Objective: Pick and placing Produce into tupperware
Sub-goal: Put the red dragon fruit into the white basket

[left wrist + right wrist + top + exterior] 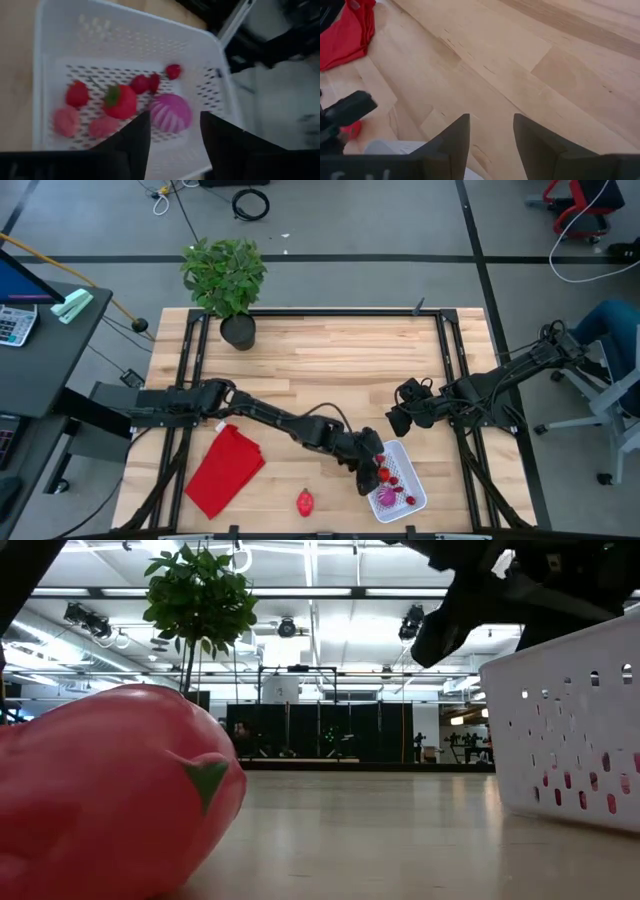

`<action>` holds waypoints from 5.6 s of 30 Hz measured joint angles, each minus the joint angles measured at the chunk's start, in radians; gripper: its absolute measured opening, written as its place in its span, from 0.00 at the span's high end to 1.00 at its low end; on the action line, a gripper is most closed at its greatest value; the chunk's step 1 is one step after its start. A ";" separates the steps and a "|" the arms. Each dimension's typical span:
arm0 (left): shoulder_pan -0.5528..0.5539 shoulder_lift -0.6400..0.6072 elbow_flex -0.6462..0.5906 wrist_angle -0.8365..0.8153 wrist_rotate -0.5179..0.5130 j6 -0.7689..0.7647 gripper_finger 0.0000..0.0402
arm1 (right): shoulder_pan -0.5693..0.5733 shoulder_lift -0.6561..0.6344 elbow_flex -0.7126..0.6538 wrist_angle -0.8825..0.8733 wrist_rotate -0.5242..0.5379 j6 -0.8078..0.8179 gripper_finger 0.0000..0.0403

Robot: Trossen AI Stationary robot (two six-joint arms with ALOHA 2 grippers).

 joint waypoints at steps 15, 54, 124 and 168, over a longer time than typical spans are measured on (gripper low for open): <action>0.104 -0.207 -0.002 -0.075 0.231 -0.014 0.61 | 0.000 0.000 0.000 0.157 -0.001 -0.137 0.60; 0.349 -0.926 -0.001 -0.954 -0.097 0.424 0.72 | 0.004 0.938 1.194 -0.007 -0.331 -1.164 0.36; 0.348 -0.933 -0.002 -1.032 -0.139 0.511 0.73 | -0.014 1.314 1.196 0.186 -0.438 -1.469 0.34; 0.348 -0.933 -0.002 -1.056 -0.139 0.509 0.72 | -0.168 1.261 1.197 0.033 -0.387 -0.492 0.34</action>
